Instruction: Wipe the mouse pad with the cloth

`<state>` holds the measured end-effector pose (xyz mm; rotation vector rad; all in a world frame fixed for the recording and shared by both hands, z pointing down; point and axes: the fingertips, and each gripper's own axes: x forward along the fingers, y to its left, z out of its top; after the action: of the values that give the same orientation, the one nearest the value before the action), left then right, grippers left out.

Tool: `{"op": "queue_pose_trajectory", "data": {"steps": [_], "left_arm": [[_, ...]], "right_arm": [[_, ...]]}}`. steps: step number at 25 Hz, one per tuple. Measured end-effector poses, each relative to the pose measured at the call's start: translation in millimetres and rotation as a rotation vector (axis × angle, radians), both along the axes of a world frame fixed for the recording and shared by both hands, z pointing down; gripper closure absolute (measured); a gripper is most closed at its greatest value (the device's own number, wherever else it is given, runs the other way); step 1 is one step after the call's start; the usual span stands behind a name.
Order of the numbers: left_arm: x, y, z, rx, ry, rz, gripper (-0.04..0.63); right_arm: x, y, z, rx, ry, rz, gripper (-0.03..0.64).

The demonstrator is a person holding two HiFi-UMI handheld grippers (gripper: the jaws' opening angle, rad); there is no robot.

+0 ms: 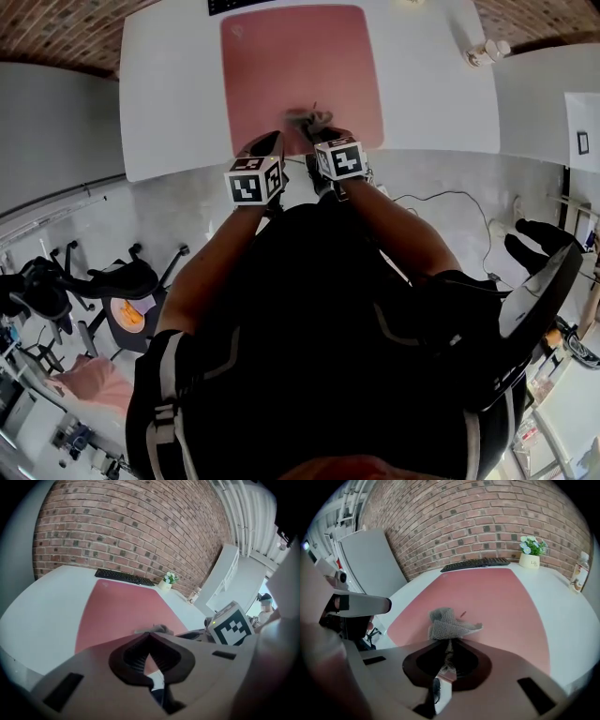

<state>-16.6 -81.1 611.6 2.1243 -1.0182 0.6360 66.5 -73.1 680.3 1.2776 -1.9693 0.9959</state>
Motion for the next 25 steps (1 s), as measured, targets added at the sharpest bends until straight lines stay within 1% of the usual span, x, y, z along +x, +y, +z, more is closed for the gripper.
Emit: {"op": "queue_pose_trajectory", "data": {"steps": [6, 9, 14, 16, 20, 25], "left_arm": [[20, -3, 3, 0.006, -0.010, 0.059, 0.597], [26, -2, 5, 0.008, -0.027, 0.079, 0.596], [37, -2, 2, 0.011, -0.020, 0.107, 0.597], [39, -2, 1, 0.014, -0.017, 0.112, 0.597], [38, -2, -7, 0.018, 0.000, 0.110, 0.597], [31, -4, -13, 0.045, -0.007, 0.118, 0.597]], "right_arm": [[47, 5, 1, -0.004, 0.028, 0.108, 0.580], [65, 12, 3, -0.003, 0.051, 0.130, 0.580], [102, 19, 3, -0.003, 0.065, 0.214, 0.580], [117, 22, 3, -0.001, 0.093, 0.230, 0.580], [141, 30, 6, -0.002, 0.169, 0.218, 0.580], [165, 36, 5, -0.014, 0.204, 0.285, 0.580]]}}
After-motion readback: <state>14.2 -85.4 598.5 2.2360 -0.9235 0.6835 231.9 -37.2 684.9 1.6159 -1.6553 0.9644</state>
